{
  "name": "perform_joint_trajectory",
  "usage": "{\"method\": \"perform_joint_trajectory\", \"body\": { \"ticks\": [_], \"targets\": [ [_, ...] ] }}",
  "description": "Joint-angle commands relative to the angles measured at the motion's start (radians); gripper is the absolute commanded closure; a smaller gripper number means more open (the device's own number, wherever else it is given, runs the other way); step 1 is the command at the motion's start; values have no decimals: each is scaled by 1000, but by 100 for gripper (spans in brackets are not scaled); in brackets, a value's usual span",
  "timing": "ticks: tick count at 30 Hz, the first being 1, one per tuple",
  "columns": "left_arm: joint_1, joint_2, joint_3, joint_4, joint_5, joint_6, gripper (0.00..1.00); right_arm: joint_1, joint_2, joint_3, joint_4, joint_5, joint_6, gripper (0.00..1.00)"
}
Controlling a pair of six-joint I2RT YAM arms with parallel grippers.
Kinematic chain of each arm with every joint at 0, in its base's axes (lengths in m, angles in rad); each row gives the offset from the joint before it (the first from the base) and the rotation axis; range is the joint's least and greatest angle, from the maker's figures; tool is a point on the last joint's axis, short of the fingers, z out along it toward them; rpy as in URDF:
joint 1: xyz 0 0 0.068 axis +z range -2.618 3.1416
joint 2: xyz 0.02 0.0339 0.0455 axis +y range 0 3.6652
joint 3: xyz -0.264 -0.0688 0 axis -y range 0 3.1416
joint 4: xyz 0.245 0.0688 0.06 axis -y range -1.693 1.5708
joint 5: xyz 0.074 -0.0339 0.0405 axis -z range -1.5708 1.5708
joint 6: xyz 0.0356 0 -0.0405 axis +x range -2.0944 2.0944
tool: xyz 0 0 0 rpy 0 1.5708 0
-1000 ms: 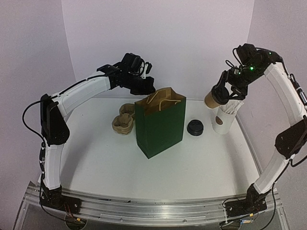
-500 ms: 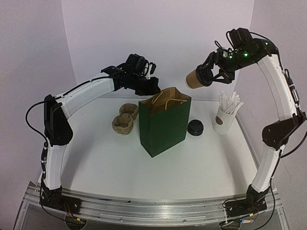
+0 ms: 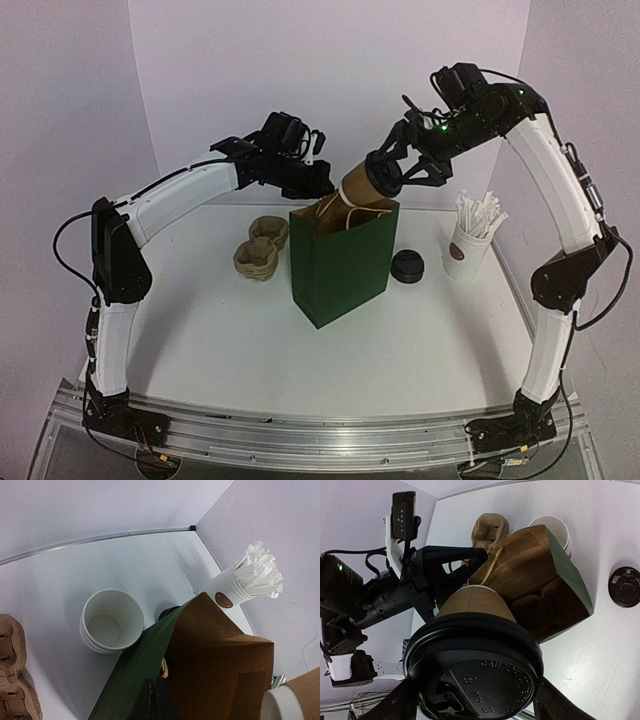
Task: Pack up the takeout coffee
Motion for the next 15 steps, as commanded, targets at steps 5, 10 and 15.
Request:
{"method": "perform_joint_trajectory", "body": {
  "ticks": [5, 10, 15],
  "targets": [
    [2, -76, -10, 32, 31, 18, 100, 39, 34, -15, -68, -9, -15, 25],
    [2, -100, -31, 65, 79, 3, 100, 51, 40, -52, -65, 5, -33, 25],
    [2, -112, -34, 86, 145, 2, 100, 62, 49, -78, -65, 22, -50, 25]
  ]
}}
